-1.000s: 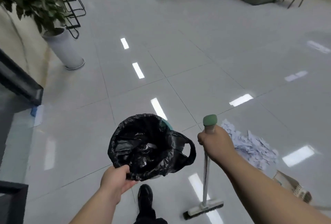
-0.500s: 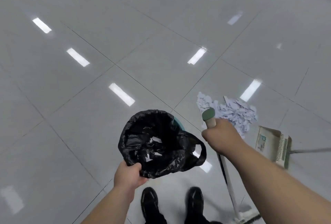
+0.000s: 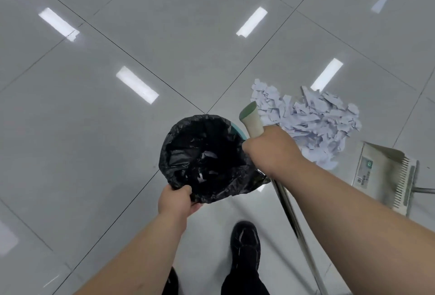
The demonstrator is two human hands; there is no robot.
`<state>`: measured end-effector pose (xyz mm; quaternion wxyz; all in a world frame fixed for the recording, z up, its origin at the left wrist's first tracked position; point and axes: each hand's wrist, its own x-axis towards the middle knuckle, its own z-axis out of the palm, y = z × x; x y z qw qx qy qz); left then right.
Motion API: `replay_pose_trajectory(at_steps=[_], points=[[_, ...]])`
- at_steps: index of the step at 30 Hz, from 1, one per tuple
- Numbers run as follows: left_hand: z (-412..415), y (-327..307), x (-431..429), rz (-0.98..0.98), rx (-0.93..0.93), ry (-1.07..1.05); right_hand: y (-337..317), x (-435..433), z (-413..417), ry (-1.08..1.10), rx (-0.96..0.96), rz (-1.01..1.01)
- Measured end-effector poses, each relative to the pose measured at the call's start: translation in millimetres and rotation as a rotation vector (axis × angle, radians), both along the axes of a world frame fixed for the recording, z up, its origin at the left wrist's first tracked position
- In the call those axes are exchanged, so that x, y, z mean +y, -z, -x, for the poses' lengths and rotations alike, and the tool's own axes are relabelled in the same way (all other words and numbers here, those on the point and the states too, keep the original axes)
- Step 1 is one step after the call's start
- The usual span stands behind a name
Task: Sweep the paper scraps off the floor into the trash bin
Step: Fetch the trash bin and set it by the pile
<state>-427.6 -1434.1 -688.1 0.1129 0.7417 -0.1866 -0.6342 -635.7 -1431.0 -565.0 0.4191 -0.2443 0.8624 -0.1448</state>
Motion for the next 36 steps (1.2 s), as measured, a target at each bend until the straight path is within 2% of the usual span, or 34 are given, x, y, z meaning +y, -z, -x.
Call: replay_pose_trajectory(at_steps=[5,10,14,18,21,26,30,36], points=[[29,63,-34,0.024,0.005,-0.005,67,-16,21,0.052,-0.033,-0.023],[48,105,-56,0.033,0.011,0.031,102,-23,42,0.095,-0.03,0.0],[61,113,-61,0.035,0.002,0.056,114,-24,52,0.113,-0.035,0.013],[61,90,-55,-0.056,-0.07,0.132,101,-17,55,0.125,-0.036,-0.013],[58,54,-44,-0.145,-0.135,0.196,73,-8,51,0.113,-0.015,-0.056],[65,-46,-34,-0.157,-0.164,0.467,-18,16,44,0.14,-0.012,-0.076],[75,-148,-33,-0.159,-0.052,0.689,-104,38,35,0.186,-0.024,-0.025],[81,-308,-32,-0.035,0.068,0.77,-222,88,10,0.278,0.054,0.09]])
